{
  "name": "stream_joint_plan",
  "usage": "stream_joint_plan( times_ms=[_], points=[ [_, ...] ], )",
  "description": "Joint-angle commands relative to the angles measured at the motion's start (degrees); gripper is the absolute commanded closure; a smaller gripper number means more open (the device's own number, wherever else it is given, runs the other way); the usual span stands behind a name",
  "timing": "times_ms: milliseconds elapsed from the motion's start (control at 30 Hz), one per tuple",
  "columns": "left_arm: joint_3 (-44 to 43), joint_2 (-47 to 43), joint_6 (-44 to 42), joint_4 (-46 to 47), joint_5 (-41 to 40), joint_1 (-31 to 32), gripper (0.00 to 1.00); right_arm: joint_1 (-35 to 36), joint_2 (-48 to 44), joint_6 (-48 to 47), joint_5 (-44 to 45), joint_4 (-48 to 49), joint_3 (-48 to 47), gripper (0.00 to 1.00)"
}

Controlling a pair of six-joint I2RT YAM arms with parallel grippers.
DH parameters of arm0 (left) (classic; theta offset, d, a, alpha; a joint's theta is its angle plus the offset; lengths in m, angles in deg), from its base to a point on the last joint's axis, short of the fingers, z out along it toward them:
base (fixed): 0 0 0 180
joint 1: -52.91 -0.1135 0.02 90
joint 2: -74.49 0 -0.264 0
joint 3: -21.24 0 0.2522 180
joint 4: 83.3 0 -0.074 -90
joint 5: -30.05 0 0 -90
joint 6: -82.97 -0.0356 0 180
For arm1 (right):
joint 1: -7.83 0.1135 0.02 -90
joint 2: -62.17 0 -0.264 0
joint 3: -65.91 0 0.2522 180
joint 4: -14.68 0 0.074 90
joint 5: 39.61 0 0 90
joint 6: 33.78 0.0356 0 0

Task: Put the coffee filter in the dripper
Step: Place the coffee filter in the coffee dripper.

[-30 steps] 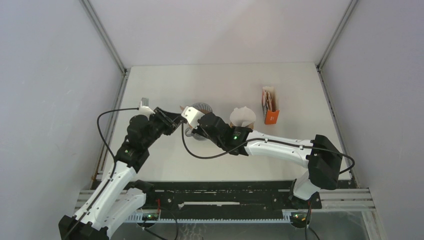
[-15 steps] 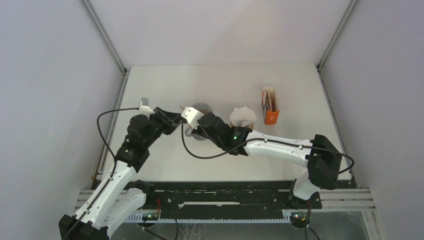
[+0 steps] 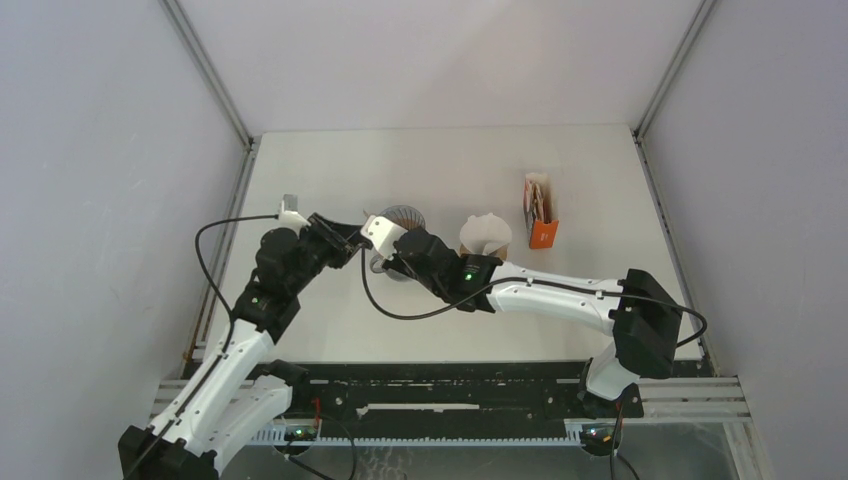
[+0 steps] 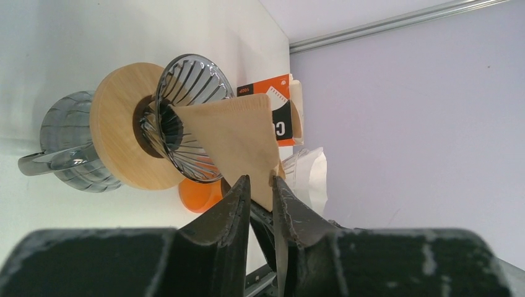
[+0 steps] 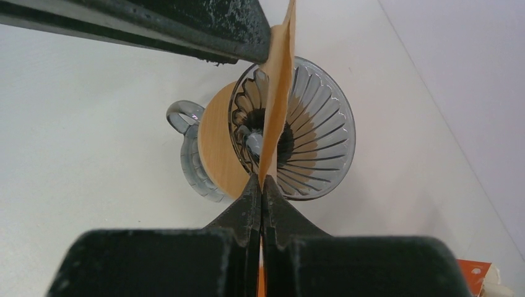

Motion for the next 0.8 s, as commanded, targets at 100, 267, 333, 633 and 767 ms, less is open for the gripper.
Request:
stream_joint_plan(
  times_ms=[100,267,333,633,767],
  points=[
    [-1.2,-2.0,1.6,4.0,-0.2,-0.3,0.75,0.6,0.2,0.3,0.9,2.1,-0.9,1.00],
    [-1.2,-1.3,1.7,4.2,0.5,-0.2,0.76,0.6,0.1,0.3,1.0,2.0,-0.9,1.00],
    [-1.1,-1.0,1.7,4.2,0.7,-0.3,0.76,0.6,0.1,0.3,1.1,2.0,-0.9,1.00],
    [0.7,-1.4,1.9,3.5,1.1,-0.3,0.79,0.5,0.0,0.1,1.3,2.3,-0.9,1.00],
    [1.1,-2.1,1.7,2.9,0.8,-0.2,0.83,0.4,-0.1,0.1,1.3,2.4,-0.9,1.00]
  ],
)
